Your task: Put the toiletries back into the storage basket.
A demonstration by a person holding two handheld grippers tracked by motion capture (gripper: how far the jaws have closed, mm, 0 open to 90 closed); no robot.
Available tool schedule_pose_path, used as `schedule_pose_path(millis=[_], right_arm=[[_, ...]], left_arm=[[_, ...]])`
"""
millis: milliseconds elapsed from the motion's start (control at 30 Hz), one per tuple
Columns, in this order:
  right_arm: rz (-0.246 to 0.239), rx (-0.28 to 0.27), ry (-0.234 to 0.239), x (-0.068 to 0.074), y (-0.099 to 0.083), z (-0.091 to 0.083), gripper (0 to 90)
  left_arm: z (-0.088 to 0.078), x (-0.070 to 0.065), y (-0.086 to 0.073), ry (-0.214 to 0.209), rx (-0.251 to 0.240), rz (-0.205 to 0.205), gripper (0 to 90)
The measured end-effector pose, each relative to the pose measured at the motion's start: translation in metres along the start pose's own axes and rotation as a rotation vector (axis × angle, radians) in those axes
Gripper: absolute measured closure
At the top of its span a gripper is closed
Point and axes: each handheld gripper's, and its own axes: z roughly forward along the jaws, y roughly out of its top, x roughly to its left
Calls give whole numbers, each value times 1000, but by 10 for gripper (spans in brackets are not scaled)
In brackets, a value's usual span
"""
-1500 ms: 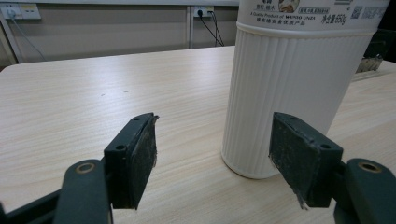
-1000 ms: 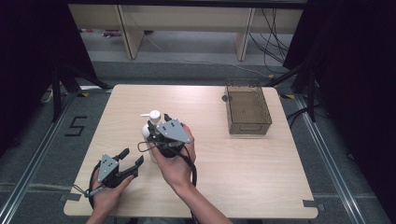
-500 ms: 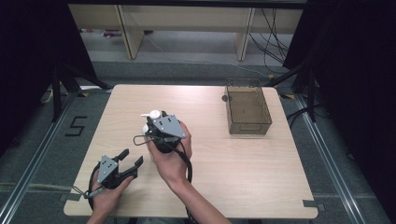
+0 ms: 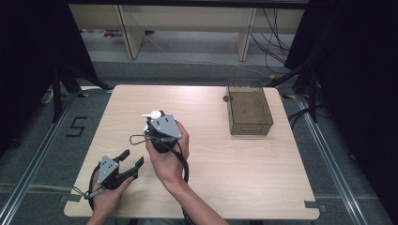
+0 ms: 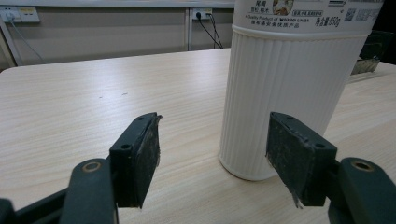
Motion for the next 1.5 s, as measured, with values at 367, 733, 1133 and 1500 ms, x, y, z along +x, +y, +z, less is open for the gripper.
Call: schedule_pose_path(millis=[367,733,1133,1500], right_arm=[[-17,-5,23,-7,0,-3,600],[-17,-50,17,-28,12,-13,600],[-8,-73,-47,-63,21,-27,599],[-19,-85,-125,-107,30,-42,600]], left_arm=[[1,1,0,-7,-10,-3,342],[0,1,0,-2,-4,-3,341],[0,1,0,2,-6,-6,341],[0,1,0,7,-3,-9,339]])
